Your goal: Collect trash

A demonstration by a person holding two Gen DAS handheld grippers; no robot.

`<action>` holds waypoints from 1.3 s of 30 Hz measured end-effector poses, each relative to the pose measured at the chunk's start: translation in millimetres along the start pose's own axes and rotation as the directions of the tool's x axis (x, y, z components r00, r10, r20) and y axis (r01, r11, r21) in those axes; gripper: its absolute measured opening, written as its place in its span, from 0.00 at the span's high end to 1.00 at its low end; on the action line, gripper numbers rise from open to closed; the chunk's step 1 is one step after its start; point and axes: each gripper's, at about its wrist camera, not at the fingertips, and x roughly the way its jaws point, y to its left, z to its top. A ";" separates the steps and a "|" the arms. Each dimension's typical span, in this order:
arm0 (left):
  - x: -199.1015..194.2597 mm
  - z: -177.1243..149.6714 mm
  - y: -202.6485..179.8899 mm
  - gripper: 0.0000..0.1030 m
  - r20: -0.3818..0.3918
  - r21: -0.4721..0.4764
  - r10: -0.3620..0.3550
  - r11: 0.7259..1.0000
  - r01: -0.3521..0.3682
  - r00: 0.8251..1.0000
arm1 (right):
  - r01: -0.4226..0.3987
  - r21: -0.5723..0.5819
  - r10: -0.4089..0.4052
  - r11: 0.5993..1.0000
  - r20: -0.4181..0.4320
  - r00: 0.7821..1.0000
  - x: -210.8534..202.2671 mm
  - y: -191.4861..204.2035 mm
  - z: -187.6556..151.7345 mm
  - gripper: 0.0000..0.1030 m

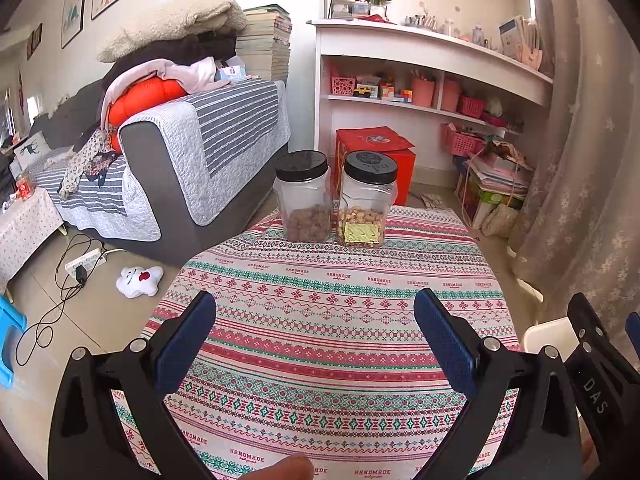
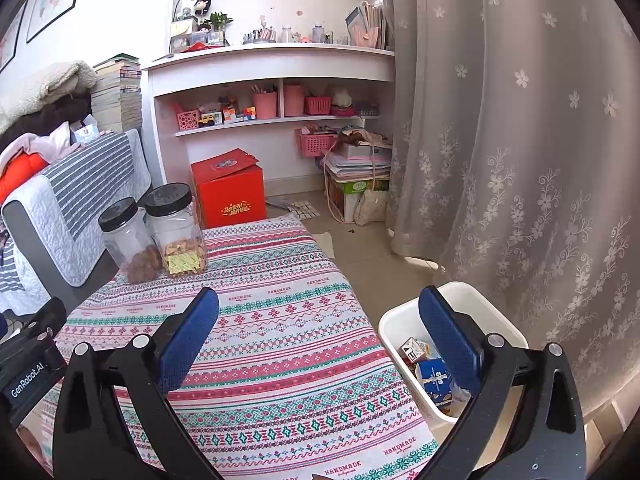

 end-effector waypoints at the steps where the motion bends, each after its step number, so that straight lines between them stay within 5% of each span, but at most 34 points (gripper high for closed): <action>1: 0.0 -0.2 0.1 0.06 0.000 -0.001 0.000 1.000 0.000 1.000 | 0.000 0.000 0.000 1.000 0.001 1.000 0.0 0.1 0.1 0.07; 39: 0.6 -5.8 0.3 0.09 0.005 0.002 -0.010 1.000 0.010 1.000 | -0.009 -0.012 0.008 1.000 -0.016 1.000 1.5 3.9 -3.5 0.07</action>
